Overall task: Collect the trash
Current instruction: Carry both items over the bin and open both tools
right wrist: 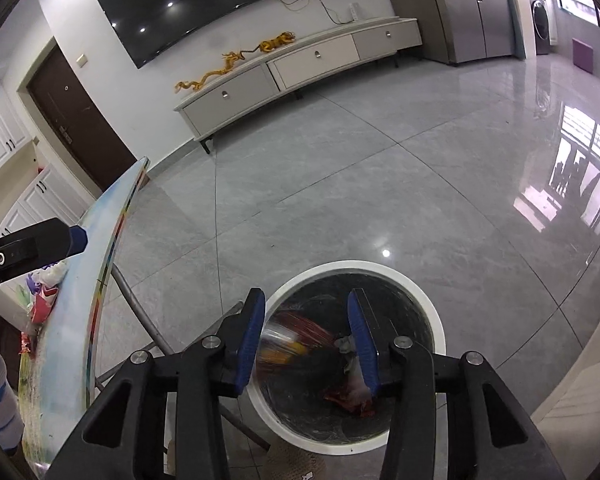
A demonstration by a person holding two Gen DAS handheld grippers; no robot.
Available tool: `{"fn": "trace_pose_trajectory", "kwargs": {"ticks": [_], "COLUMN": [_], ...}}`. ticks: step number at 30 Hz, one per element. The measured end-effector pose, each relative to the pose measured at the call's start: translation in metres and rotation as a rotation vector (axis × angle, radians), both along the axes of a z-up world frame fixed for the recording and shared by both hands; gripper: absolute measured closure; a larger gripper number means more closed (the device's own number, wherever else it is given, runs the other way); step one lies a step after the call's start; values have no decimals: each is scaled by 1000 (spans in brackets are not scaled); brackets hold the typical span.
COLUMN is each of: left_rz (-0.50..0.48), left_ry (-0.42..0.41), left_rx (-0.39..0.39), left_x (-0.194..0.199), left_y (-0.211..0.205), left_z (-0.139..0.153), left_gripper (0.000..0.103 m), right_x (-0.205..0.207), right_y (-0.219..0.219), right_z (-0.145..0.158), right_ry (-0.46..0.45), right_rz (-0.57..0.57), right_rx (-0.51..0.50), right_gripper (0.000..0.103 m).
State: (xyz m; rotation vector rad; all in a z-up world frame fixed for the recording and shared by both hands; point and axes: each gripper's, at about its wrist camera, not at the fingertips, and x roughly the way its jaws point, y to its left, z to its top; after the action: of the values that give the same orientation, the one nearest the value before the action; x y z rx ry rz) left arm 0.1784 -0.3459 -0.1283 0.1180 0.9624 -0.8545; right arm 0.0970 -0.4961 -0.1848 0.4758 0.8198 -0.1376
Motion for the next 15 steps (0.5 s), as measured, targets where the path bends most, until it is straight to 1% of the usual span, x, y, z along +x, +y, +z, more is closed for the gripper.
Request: {"fn": "trace_pose_trajectory", "kwargs": {"ticks": [4,7,12,15], "left_rz": [27,51,136,201], "left_ry": [-30,-69,-125,-142], "left_rx": [-1,2,-12,-18], "left_x": [-12,-22,-37,-44], "left_y": [21,44,103,143], "left_z": [11,22,46,54], "left_gripper": [50,50,50,50], "right_x": [-10,-17,-27,-31], "right_y": [8,20,54,80], "right_z": [10,27,65,89], "right_ry": [-26,-60,-135,-175], "right_rz": [5,25,80,123], "right_rx": [-7,-21,-45,-62], "right_gripper": [59,59,59,59]}}
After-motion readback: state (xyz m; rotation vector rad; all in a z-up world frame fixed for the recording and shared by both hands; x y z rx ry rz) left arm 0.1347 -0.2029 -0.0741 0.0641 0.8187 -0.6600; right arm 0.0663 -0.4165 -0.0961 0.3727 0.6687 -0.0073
